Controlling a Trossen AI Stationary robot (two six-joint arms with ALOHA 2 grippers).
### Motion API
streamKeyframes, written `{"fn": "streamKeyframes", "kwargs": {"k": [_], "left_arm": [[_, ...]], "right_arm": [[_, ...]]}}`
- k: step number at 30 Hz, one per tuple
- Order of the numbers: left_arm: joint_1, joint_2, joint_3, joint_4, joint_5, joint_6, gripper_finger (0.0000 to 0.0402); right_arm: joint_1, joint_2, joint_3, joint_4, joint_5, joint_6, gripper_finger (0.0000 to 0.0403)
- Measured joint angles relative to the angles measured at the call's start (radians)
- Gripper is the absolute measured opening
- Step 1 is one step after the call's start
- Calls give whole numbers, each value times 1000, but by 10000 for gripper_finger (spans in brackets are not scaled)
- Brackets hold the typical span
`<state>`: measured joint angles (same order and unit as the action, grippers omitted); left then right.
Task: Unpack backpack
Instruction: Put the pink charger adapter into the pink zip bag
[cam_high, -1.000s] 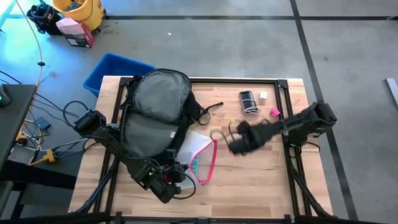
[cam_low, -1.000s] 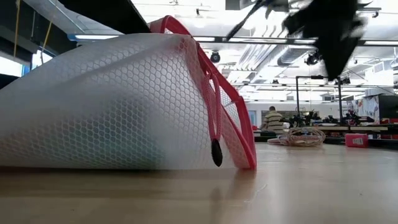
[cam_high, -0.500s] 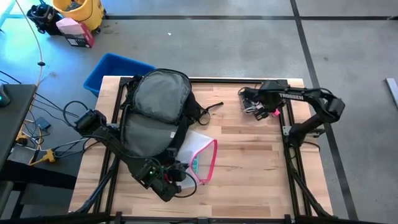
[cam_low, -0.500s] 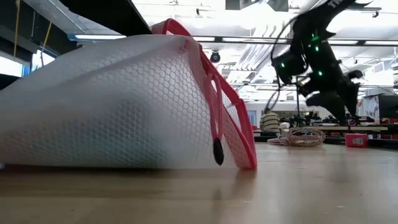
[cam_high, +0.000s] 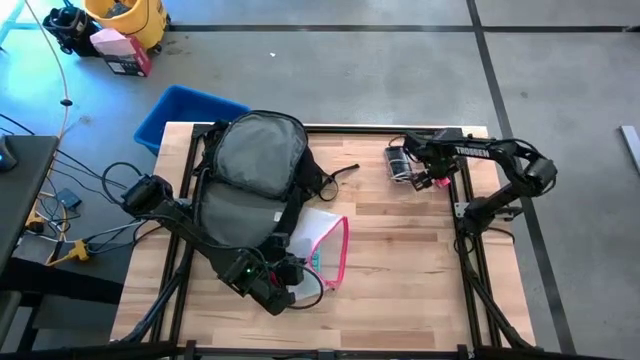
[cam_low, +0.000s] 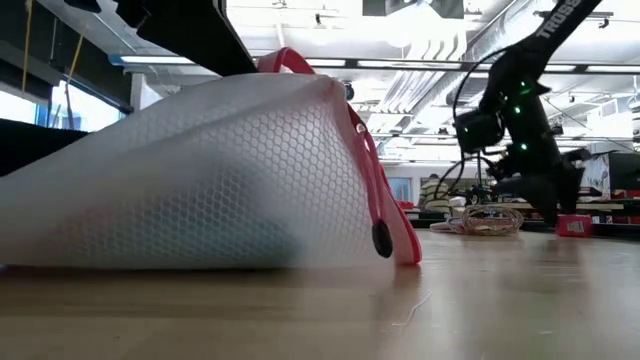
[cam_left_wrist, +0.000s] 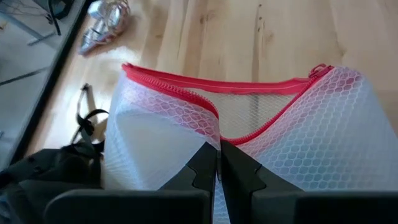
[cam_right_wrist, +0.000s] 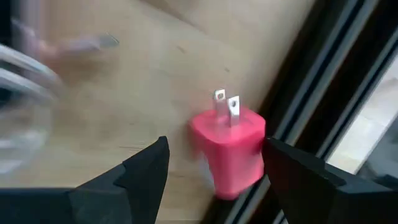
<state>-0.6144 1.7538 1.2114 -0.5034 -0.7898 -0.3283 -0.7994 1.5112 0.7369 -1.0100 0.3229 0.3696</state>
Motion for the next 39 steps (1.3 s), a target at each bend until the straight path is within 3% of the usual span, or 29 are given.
{"fn": "streamKeyframes", "kwargs": {"k": [7, 13, 16, 20, 23, 27, 32, 35, 39], "left_arm": [[-1, 0, 0, 6, 3, -1, 0], [-1, 0, 0, 6, 3, -9, 0], [-1, 0, 0, 6, 3, -11, 0], [-1, 0, 0, 4, 3, -17, 0], [-1, 0, 0, 0, 3, -19, 0], [-1, 0, 0, 0, 3, -19, 0], [-1, 0, 0, 0, 3, -27, 0], [-2, 0, 0, 1, -4, -28, 0], [-1, 0, 0, 4, -26, -73, 0]], "right_arm": [[6, -2, -69, 45, -54, 17, 231], [54, 0, -55, 34, -85, 133, 142], [95, 1, -43, 12, -125, 179, 132], [218, -17, -4, -70, -167, 227, 132], [389, -62, 18, -33, -258, 285, 131], [671, -105, 25, 220, -315, 436, 131], [955, -67, 27, 791, -268, 547, 131], [1018, -3, 28, 1067, -170, 567, 131], [1030, 127, 28, 1372, -150, 554, 131]]}}
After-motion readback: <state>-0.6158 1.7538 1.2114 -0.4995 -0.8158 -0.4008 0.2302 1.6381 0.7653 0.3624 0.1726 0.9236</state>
